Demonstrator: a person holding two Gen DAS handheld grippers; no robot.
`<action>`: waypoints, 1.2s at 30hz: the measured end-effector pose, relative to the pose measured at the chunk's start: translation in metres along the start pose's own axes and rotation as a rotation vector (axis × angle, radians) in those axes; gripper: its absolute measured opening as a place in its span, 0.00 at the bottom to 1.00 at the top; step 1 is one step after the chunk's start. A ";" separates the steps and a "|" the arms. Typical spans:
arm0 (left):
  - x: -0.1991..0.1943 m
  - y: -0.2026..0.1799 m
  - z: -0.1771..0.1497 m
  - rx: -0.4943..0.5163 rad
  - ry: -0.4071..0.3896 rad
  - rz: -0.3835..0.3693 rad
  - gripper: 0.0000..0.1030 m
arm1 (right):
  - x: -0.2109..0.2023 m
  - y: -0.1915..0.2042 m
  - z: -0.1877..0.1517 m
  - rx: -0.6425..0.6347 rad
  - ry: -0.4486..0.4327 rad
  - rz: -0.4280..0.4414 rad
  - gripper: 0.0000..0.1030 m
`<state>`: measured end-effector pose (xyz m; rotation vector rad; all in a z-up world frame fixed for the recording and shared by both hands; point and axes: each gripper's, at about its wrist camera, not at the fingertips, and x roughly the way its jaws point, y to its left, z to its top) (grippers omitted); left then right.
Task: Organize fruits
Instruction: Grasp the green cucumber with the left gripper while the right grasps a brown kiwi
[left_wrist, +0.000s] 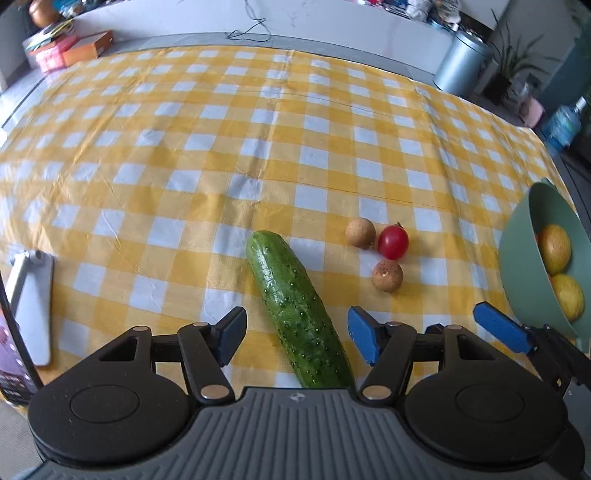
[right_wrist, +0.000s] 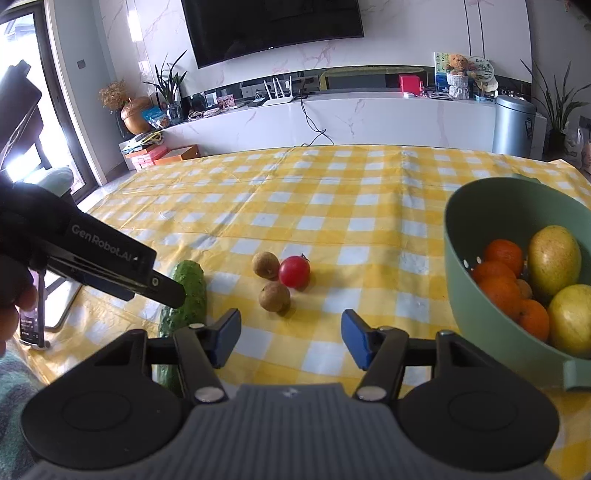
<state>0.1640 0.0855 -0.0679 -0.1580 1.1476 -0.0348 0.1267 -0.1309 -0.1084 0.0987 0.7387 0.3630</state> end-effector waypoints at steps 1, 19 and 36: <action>0.003 0.001 -0.001 -0.018 0.002 -0.004 0.72 | 0.004 0.001 0.000 -0.009 0.000 0.001 0.51; 0.029 0.008 -0.018 -0.104 -0.054 -0.014 0.63 | 0.050 0.020 -0.004 -0.161 0.009 -0.021 0.32; 0.029 0.010 -0.023 -0.105 -0.091 -0.067 0.51 | 0.069 0.029 -0.004 -0.229 0.004 -0.049 0.23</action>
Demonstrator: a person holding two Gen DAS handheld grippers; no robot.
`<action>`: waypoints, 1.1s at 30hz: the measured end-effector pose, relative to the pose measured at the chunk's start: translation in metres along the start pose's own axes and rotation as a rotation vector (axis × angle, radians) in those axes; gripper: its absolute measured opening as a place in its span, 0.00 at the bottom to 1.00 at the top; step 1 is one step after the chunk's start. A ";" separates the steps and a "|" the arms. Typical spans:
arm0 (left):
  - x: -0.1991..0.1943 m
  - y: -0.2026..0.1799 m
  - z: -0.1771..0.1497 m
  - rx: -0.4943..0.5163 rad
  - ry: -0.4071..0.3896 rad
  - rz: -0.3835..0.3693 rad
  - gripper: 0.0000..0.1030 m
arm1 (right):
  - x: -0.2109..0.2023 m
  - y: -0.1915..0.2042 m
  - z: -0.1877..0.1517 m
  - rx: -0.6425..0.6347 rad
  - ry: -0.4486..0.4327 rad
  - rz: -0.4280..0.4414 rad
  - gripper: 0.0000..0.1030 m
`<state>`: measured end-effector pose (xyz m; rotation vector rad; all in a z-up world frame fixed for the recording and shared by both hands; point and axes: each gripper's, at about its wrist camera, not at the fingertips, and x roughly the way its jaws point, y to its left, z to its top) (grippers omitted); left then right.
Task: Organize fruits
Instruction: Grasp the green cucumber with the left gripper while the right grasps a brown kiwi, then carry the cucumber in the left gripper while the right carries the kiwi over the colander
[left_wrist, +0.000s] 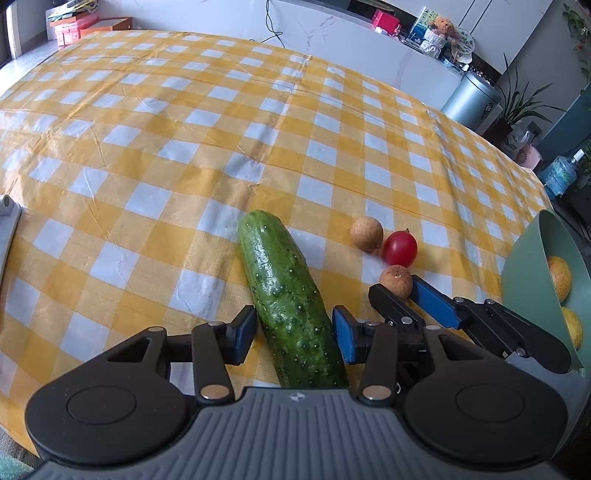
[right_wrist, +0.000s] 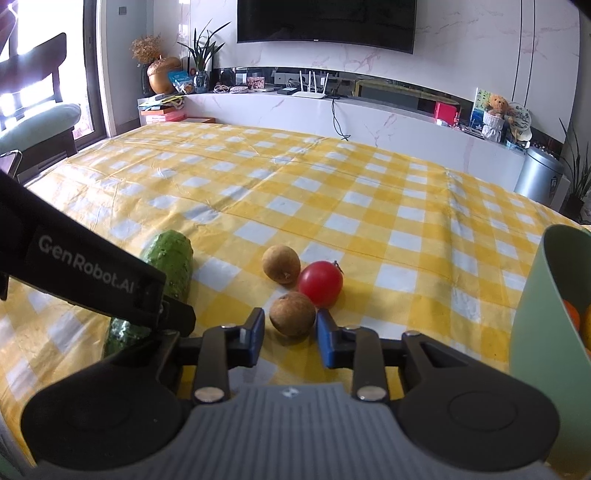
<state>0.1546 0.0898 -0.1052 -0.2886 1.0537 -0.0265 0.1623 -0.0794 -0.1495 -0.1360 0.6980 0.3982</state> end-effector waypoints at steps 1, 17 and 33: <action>0.000 -0.001 0.000 0.005 -0.003 0.002 0.51 | 0.000 -0.001 0.000 0.007 0.000 0.004 0.23; -0.004 -0.006 -0.002 0.023 -0.011 0.016 0.46 | -0.005 -0.003 -0.001 0.017 -0.007 -0.001 0.23; -0.034 -0.034 -0.013 0.071 -0.056 0.021 0.43 | -0.046 -0.015 -0.003 0.089 -0.044 0.013 0.23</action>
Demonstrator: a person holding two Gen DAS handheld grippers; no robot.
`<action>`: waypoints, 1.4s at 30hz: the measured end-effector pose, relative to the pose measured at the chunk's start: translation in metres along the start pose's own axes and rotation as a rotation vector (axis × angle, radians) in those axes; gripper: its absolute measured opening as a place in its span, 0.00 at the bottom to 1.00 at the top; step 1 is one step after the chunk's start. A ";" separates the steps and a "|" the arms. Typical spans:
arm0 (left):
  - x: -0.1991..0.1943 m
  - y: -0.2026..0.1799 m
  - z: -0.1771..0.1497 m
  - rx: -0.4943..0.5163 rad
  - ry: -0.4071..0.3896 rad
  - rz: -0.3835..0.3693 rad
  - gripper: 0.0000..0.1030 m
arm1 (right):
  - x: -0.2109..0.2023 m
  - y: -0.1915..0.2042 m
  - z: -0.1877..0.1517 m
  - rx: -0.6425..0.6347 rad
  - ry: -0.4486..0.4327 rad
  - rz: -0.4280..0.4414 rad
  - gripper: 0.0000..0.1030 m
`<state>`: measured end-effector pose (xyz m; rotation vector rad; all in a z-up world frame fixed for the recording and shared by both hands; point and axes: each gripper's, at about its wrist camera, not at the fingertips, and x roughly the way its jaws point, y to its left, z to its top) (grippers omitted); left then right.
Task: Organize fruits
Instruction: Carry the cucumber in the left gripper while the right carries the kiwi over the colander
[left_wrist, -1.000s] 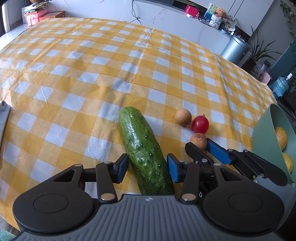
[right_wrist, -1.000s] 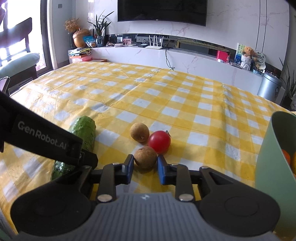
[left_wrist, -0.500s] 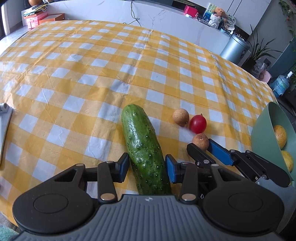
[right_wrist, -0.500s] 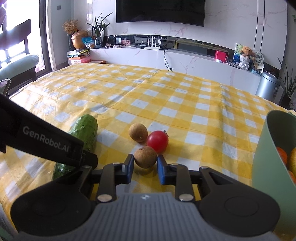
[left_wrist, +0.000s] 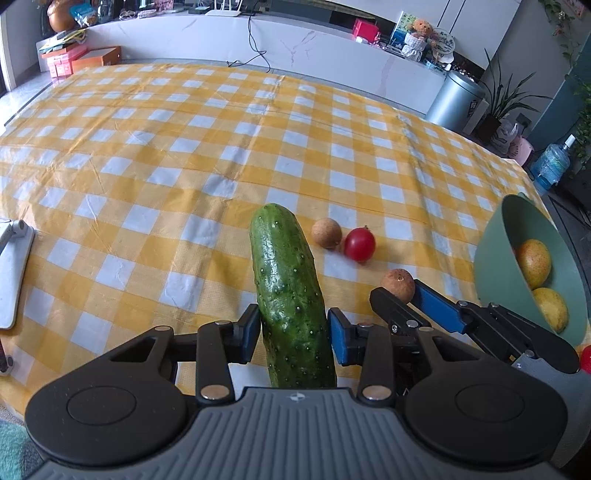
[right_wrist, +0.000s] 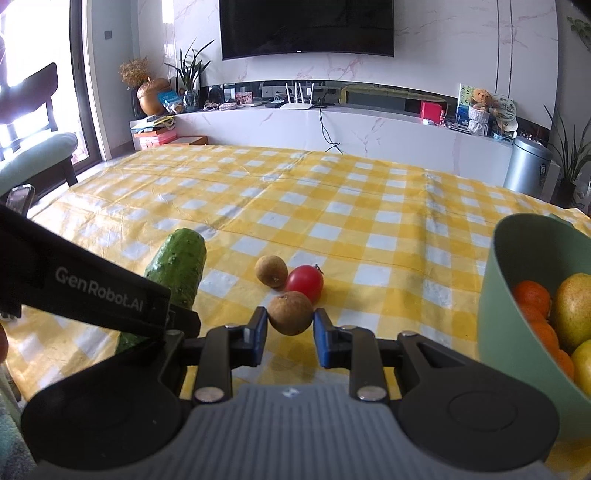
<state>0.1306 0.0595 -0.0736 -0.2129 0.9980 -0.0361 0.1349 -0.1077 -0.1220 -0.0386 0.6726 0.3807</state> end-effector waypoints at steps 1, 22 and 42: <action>-0.004 -0.003 0.000 0.002 -0.006 0.001 0.43 | -0.004 -0.001 0.000 0.004 -0.004 -0.001 0.23; -0.063 -0.086 0.001 0.134 -0.122 -0.063 0.43 | -0.090 -0.040 0.004 0.052 -0.108 -0.098 0.23; -0.051 -0.191 0.028 0.266 -0.130 -0.217 0.43 | -0.142 -0.127 0.014 0.073 -0.113 -0.290 0.23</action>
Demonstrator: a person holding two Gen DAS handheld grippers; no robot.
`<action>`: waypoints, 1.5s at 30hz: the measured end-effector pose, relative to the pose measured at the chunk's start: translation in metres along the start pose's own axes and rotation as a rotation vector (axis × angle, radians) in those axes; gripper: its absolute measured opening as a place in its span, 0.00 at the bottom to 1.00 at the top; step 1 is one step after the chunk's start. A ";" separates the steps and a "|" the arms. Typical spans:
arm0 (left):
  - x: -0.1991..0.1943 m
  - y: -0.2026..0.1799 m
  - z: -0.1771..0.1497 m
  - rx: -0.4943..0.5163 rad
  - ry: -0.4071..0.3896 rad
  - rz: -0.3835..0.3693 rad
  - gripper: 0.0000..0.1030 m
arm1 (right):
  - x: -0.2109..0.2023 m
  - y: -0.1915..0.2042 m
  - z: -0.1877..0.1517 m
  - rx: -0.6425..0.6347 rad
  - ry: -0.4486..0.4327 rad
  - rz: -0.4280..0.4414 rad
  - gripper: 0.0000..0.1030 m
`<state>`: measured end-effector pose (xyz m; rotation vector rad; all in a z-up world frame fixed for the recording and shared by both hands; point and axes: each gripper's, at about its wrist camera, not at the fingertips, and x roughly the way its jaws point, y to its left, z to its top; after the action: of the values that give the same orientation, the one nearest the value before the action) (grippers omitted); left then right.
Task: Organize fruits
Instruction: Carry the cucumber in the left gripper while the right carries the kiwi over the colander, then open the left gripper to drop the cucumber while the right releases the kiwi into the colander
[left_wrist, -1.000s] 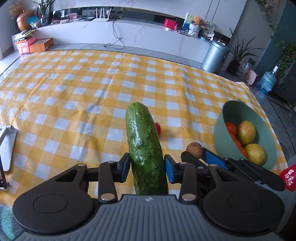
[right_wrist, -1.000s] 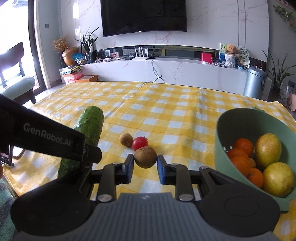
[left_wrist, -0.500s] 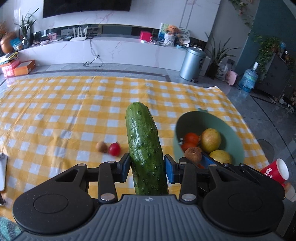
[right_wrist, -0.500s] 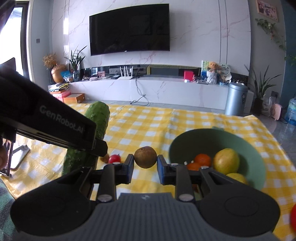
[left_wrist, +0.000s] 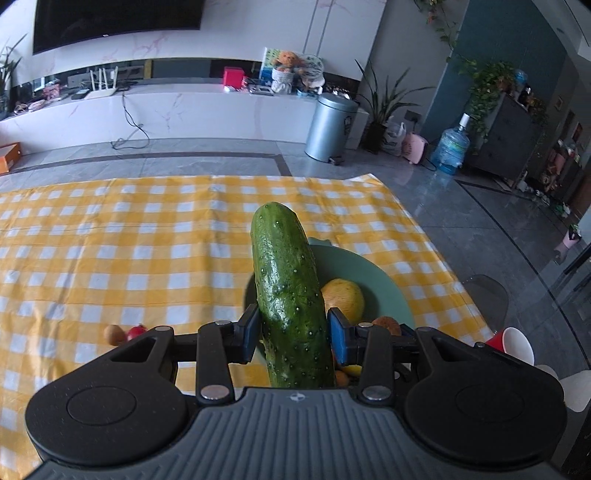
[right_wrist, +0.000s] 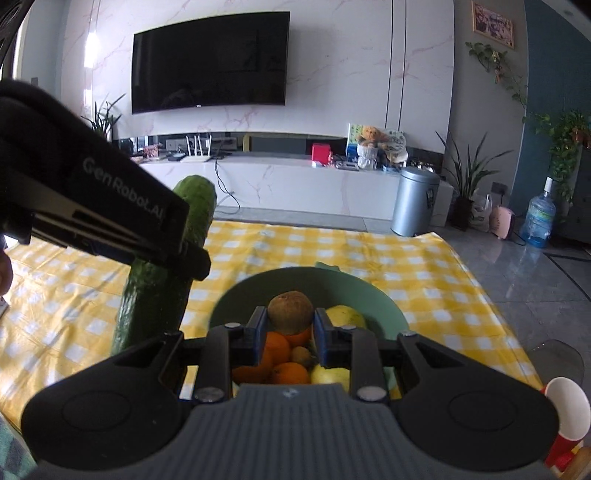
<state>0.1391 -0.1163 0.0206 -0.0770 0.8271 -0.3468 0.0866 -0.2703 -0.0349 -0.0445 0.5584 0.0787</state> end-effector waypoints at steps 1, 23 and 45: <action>0.005 -0.004 0.002 0.005 0.010 -0.006 0.43 | 0.001 -0.003 0.002 -0.006 0.013 0.002 0.23; 0.097 -0.019 0.013 0.080 0.233 -0.057 0.42 | 0.061 -0.044 0.016 -0.149 0.288 0.140 0.22; 0.130 0.000 0.011 0.044 0.310 -0.112 0.43 | 0.101 -0.050 0.014 -0.197 0.384 0.186 0.22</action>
<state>0.2281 -0.1605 -0.0639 -0.0291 1.1239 -0.4903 0.1837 -0.3129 -0.0753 -0.2023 0.9365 0.3107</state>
